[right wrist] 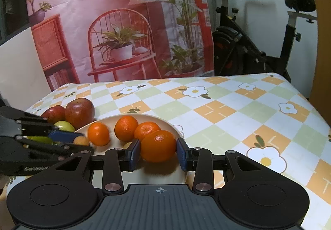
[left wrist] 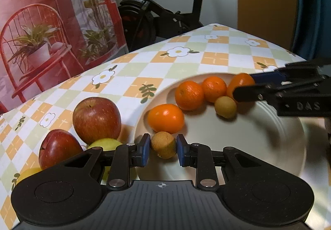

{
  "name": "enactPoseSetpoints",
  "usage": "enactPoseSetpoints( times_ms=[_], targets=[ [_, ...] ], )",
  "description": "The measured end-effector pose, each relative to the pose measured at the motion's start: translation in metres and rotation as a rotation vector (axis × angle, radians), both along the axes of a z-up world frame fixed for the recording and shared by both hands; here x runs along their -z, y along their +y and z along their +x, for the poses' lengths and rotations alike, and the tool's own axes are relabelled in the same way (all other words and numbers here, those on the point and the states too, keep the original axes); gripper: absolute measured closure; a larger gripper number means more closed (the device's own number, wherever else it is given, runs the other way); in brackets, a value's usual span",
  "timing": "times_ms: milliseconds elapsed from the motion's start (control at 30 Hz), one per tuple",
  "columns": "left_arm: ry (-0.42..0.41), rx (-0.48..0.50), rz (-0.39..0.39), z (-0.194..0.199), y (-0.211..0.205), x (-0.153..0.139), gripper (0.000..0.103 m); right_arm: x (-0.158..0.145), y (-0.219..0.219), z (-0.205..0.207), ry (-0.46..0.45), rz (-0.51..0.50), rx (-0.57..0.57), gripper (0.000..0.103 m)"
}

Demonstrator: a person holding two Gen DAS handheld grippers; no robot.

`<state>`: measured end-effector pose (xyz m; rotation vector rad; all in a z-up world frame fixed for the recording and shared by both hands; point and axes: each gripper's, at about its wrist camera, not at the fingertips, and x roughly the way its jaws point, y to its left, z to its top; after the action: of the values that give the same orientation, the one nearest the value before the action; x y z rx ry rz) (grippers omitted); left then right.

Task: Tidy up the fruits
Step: 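Carry the held kiwi and tangerine over the beige plate with both tools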

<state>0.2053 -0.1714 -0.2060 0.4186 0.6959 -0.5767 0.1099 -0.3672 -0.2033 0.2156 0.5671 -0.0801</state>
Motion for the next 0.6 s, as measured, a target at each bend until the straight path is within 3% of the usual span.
enactPoseSetpoints(
  times_ms=[500, 600],
  targets=[
    [-0.051, 0.007, 0.036, 0.002, -0.014, 0.000, 0.072, 0.003, -0.005, -0.002, -0.004, 0.043, -0.005, 0.067],
    [-0.055, 0.017, 0.037, -0.001, -0.014, -0.002, 0.060, 0.003, -0.007, -0.004, -0.014, 0.061, -0.015, 0.063]
  ],
)
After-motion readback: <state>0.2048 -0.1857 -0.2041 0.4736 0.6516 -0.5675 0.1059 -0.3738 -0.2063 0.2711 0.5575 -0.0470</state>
